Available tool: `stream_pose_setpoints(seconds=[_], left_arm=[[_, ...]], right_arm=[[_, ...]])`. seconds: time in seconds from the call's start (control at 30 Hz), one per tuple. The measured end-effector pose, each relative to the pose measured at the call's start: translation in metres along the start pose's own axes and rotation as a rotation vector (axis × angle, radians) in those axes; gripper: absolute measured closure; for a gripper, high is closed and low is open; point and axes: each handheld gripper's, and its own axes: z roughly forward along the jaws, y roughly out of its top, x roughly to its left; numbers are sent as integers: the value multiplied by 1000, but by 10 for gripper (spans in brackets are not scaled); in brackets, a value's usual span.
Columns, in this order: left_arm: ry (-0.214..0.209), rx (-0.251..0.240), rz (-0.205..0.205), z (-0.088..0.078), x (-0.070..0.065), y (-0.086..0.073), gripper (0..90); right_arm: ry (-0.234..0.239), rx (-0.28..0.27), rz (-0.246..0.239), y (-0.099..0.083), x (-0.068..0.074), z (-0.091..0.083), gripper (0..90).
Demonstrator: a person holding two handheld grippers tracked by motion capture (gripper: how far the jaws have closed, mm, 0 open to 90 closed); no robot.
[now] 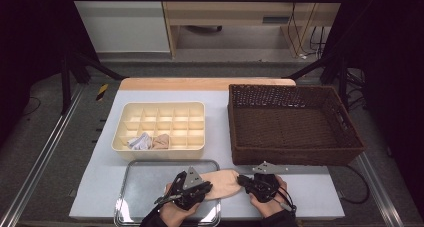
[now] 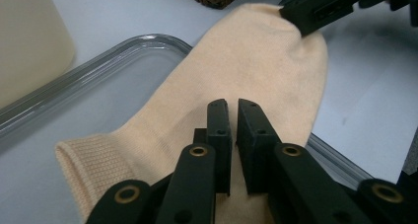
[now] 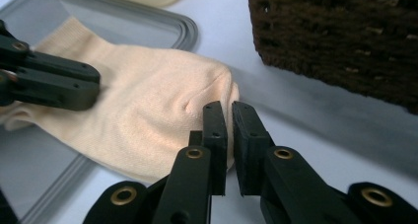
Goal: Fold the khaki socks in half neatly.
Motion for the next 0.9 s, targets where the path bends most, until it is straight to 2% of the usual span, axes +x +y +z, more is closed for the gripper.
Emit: stream_pose_setpoints(seconds=[0.13,0.23,0.4,0.47,0.6,0.77,0.9], left_arm=[[-1,2,-3,0,0,0,825],[-3,5,-5,0,0,1,824],[-2,14,-2,-1,0,2,828],[-3,-1,-8,-3,0,4,834],[-24,-47,5,-8,-4,7,856],[-17,3,27,3,-11,6,855],[-22,9,24,3,-11,7,849]], right_arm=[[33,-62,-2,7,4,-12,857],[64,-104,-29,12,11,-19,859],[130,-135,-66,21,23,-26,861],[133,-134,-77,23,27,-27,862],[102,-123,-74,23,28,-27,863],[116,-126,-72,23,30,-26,863],[160,-131,-94,25,39,-26,863]])
